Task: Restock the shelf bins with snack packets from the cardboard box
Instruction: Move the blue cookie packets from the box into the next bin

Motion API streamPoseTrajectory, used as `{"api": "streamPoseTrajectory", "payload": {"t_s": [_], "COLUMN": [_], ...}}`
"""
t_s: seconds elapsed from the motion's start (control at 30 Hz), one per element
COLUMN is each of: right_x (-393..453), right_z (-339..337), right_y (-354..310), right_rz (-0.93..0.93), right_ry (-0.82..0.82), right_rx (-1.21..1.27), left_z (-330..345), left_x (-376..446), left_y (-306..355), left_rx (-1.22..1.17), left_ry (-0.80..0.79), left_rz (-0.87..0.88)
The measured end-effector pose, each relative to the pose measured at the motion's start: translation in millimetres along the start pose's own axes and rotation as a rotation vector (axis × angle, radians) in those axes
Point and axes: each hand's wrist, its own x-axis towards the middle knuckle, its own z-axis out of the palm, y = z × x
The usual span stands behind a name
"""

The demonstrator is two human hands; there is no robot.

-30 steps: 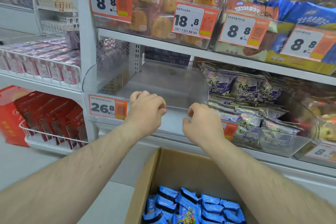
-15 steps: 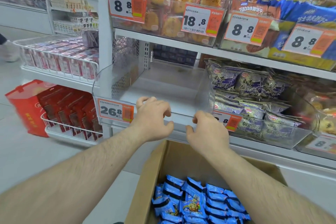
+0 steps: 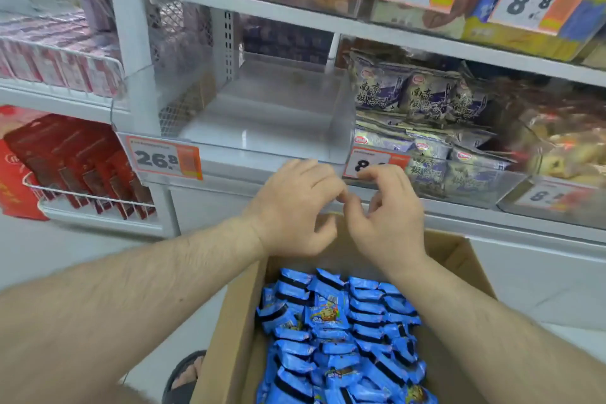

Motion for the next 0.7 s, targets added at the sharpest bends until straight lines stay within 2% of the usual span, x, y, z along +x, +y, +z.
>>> {"api": "streamPoseTrajectory", "payload": {"t_s": [0.07,0.13,0.27,0.33,0.4,0.5,0.63,0.7], "right_x": [-18.6,-43.3,-102.1,-134.0,-159.6,-180.4,-197.6,-197.9], "right_z": [-4.4,-4.3,11.0,34.0,62.0,97.8,134.7,138.0], "right_y": [26.5,59.6,119.2,136.4,143.4,144.0,137.6,136.8], "right_rz": [0.122,0.305,0.632,0.671,0.741,0.973,1.136,1.162], "right_ry": [-0.027,-0.187,-0.672,-1.026,-1.236,-1.238,-1.18,-1.102], "right_rx": [0.001,-0.057,-0.2,-0.256,-0.269,-0.294,-0.352,-0.361], "left_z": [23.5,43.4,73.4,89.8,103.7,117.8,130.1,134.0], "left_x": [-14.1,-26.5,-38.0,-46.2,-56.3,-68.3,-78.6,-83.3], "left_y": [10.3,14.8,9.9,5.9,5.4,5.2,3.4,4.3], "left_rx": [-0.075,-0.096,-0.184,-0.246,-0.283,-0.313,-0.393,-0.484], "left_ry": [-0.182,-0.43,-0.921,-1.1,-1.25,-1.349,-1.284,-1.215], "left_rz": [-0.022,-0.13,-0.47,-0.61,-0.672,-0.749,-0.901,-1.02]}}
